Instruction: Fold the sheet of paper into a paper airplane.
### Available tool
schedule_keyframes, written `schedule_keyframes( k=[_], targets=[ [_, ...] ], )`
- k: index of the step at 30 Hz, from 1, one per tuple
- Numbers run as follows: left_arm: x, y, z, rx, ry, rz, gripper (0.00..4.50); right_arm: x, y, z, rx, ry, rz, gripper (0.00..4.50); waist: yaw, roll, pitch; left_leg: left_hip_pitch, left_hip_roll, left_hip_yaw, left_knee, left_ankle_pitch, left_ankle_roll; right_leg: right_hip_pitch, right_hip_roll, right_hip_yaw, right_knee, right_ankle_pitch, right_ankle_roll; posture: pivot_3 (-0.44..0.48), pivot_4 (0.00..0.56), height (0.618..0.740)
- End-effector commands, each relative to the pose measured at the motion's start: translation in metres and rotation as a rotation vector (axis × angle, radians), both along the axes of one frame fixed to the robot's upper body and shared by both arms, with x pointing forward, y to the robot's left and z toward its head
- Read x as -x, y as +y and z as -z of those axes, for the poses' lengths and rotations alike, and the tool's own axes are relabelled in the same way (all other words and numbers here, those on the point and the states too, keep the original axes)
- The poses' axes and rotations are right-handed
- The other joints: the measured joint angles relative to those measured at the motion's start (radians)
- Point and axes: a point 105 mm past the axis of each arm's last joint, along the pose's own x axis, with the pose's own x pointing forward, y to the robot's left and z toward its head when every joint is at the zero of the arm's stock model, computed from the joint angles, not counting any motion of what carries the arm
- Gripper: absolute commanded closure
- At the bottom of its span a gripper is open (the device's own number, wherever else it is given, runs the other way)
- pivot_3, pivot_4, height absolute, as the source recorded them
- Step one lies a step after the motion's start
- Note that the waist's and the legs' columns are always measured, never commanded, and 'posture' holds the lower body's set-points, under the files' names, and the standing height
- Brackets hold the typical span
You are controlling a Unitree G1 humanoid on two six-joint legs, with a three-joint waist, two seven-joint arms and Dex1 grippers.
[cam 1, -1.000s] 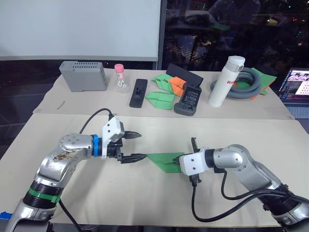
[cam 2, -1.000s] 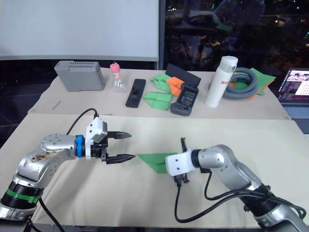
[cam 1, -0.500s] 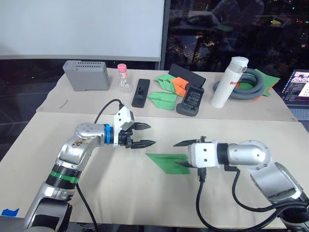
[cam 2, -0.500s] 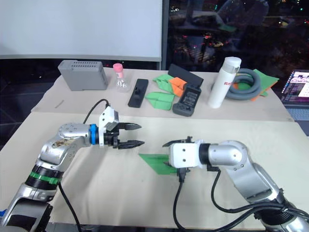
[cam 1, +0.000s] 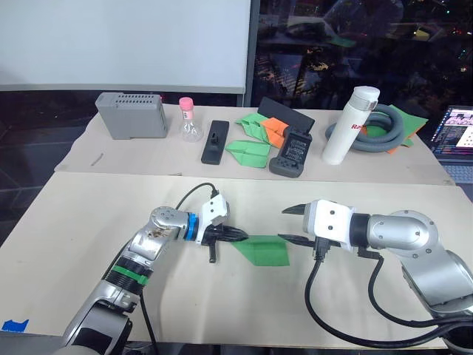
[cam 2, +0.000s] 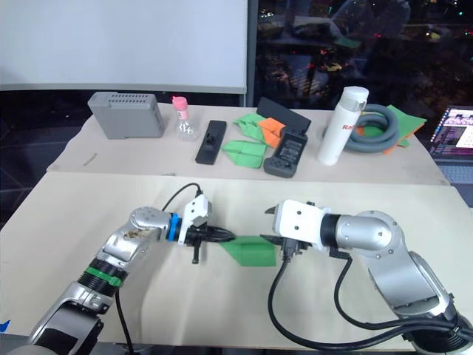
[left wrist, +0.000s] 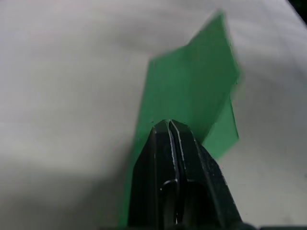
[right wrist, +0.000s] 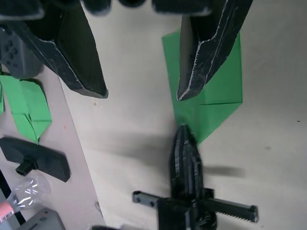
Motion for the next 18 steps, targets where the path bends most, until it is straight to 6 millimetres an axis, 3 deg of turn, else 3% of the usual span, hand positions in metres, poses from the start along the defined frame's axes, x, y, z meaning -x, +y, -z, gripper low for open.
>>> schedule_keyframes(
  k=[1,7,18],
  targets=[
    [0.002,0.003,0.010,-0.050,-0.033,0.015,4.48,0.005,0.003,0.000,0.027,-0.035,-0.024,1.89,0.001,0.000,0.000,0.000,0.000,0.000,0.000,0.000,0.000,0.000,0.000,0.000,0.000,0.000,0.000,0.000,0.150,0.740],
    [-0.005,0.005,0.013,-0.081,-0.063,-0.001,4.48,0.017,0.003,0.018,0.040,0.008,-0.149,1.89,0.003,0.000,0.000,0.000,0.000,0.000,0.001,-0.001,0.001,0.001,0.000,0.000,-0.001,0.000,0.000,0.000,0.150,0.740],
    [-0.003,0.008,0.017,-0.093,-0.075,0.006,4.48,-0.001,-0.011,0.059,0.142,-0.010,-0.186,1.89,0.001,0.000,0.000,0.002,0.000,0.001,0.003,-0.001,0.001,0.003,0.000,0.000,0.000,0.001,0.002,0.000,0.150,0.740]
  ],
)
